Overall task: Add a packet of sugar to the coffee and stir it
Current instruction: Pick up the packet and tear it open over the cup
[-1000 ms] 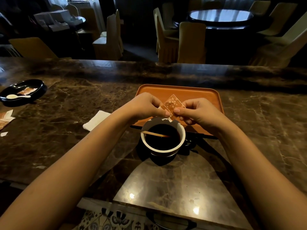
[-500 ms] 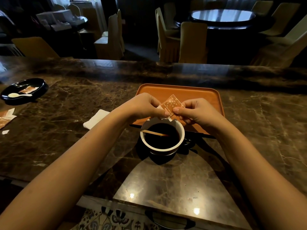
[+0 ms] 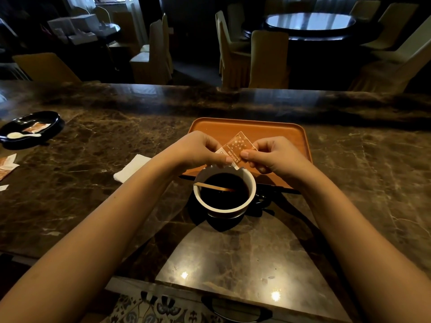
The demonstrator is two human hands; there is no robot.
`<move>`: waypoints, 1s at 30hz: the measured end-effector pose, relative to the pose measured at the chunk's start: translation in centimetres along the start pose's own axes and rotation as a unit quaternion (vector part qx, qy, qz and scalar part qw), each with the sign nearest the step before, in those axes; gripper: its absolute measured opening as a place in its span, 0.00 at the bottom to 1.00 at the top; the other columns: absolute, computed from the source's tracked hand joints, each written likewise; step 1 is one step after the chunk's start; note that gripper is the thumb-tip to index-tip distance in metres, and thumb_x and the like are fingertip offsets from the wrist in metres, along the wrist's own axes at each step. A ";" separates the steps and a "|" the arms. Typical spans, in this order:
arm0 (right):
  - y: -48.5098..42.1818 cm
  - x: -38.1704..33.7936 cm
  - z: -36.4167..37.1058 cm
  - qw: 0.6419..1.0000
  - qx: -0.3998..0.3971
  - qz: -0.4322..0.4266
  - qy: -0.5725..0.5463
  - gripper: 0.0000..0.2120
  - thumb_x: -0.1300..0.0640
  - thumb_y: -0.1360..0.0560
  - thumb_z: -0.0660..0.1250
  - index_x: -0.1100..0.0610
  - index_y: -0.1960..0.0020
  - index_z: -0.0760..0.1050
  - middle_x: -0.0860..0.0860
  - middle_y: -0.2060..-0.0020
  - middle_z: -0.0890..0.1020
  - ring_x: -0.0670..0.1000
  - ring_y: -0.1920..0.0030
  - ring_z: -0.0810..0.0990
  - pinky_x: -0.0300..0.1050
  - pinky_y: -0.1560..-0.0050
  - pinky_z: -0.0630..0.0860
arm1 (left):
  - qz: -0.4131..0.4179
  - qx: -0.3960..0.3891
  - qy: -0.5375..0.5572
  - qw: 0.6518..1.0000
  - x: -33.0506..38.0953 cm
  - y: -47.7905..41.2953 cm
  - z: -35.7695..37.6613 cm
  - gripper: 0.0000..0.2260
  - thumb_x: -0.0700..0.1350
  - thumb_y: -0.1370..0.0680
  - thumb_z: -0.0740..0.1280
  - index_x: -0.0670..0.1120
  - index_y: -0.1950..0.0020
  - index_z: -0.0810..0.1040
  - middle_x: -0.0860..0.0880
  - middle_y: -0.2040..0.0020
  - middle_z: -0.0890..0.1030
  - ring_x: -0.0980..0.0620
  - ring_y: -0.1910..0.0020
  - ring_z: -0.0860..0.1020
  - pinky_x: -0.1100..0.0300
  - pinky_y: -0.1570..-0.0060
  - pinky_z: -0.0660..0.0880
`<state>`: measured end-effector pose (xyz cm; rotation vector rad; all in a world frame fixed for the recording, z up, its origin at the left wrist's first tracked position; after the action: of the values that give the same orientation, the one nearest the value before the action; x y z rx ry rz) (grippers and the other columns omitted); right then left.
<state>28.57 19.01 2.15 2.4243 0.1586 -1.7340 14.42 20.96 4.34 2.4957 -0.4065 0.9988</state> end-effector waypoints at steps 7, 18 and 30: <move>0.1 -0.1 0.1 1.000 0.001 -0.001 -0.015 0.08 0.56 0.27 0.67 0.62 0.61 0.78 0.50 0.72 0.78 0.44 0.74 0.72 0.32 0.74 0.69 | 0.005 0.008 0.016 1.000 0.2 0.3 -0.1 0.05 0.46 0.29 0.70 0.47 0.64 0.80 0.53 0.66 0.80 0.58 0.65 0.75 0.64 0.62 0.68; 0.2 -0.5 0.1 1.000 0.002 -0.017 0.006 0.07 0.56 0.28 0.68 0.56 0.64 0.78 0.50 0.71 0.78 0.44 0.73 0.73 0.33 0.72 0.69 | 0.011 0.022 0.019 1.000 -0.1 0.2 -0.2 0.07 0.46 0.29 0.70 0.50 0.68 0.80 0.56 0.70 0.80 0.67 0.72 0.75 0.63 0.63 0.66; 0.2 -0.5 0.2 0.999 0.012 -0.020 0.033 0.07 0.56 0.27 0.67 0.58 0.61 0.78 0.50 0.70 0.78 0.44 0.72 0.73 0.34 0.72 0.69 | 0.007 0.010 0.010 1.000 -0.2 0.3 0.1 0.06 0.47 0.29 0.70 0.46 0.62 0.81 0.52 0.64 0.81 0.57 0.62 0.76 0.62 0.60 0.68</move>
<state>28.25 18.75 2.60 2.5134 0.1971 -1.6836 14.19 20.64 4.23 2.5025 -0.4092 1.0370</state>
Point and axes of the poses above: each hand's wrist, its own y-axis away from the middle knuckle, its own z-axis out of the palm, x = y × z, the point moved 7 cm from there along -y, towards the middle knuckle
